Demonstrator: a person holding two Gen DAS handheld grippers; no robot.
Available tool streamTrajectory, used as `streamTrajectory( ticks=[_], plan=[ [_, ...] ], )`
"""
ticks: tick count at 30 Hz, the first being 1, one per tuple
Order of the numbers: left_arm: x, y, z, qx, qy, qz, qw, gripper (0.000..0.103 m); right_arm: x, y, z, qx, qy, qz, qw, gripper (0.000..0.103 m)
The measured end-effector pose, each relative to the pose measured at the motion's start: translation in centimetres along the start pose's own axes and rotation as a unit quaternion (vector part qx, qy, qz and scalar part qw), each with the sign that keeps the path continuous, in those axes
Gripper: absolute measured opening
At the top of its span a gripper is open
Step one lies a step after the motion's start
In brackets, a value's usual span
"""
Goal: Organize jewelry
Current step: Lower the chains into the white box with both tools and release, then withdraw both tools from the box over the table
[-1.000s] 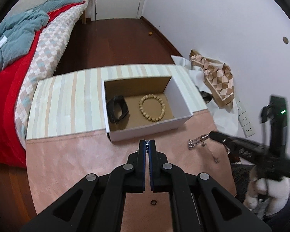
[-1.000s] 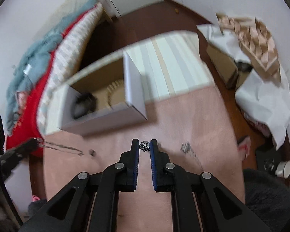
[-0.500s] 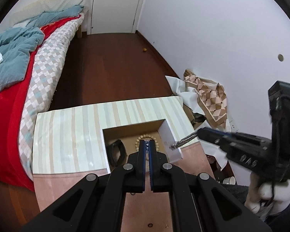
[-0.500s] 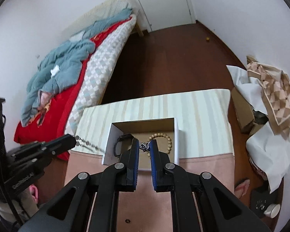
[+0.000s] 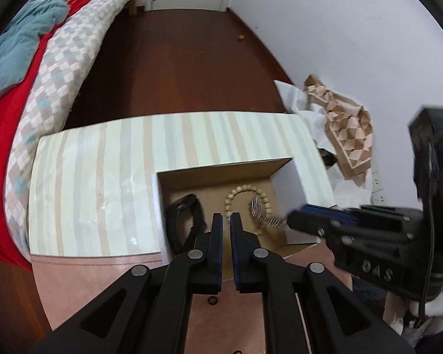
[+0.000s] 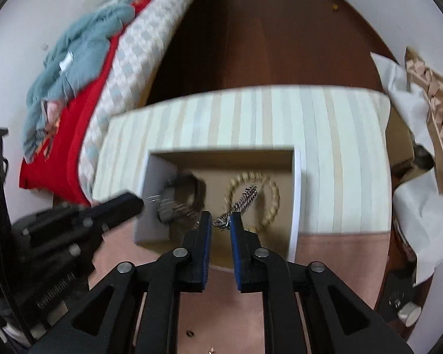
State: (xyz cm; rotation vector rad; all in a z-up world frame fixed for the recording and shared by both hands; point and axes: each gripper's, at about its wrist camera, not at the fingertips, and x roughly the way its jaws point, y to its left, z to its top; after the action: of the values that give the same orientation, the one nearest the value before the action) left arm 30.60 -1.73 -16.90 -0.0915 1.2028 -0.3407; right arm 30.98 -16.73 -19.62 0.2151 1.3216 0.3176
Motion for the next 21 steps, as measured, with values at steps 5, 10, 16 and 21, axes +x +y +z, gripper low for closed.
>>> streamTrajectory(
  ticks=[5,10,16,21],
  plan=[
    [-0.1,0.7,-0.8,-0.017,-0.011,0.052,0.9985,0.046,-0.7,-0.5,-1.9,-0.004,-0.028,-0.047,0.999,0.068],
    [-1.4,1.4,-2.9,-0.025,-0.052,0.128,0.9901,0.070,-2.5,-0.5,-3.9,-0.011,-0.064,-0.130,0.989,0.096],
    [-1.9,1.5,-5.2,-0.022,-0.075,0.183,0.9800,0.097,-2.3,-0.6,-5.2,-0.010,-0.071,-0.167,0.983,0.103],
    [-2.7,1.2,-6.1,-0.024,-0.090,0.194,0.9765,0.100,-2.7,-0.3,-6.1,-0.005,-0.090,-0.175,0.980,0.103]
  ],
)
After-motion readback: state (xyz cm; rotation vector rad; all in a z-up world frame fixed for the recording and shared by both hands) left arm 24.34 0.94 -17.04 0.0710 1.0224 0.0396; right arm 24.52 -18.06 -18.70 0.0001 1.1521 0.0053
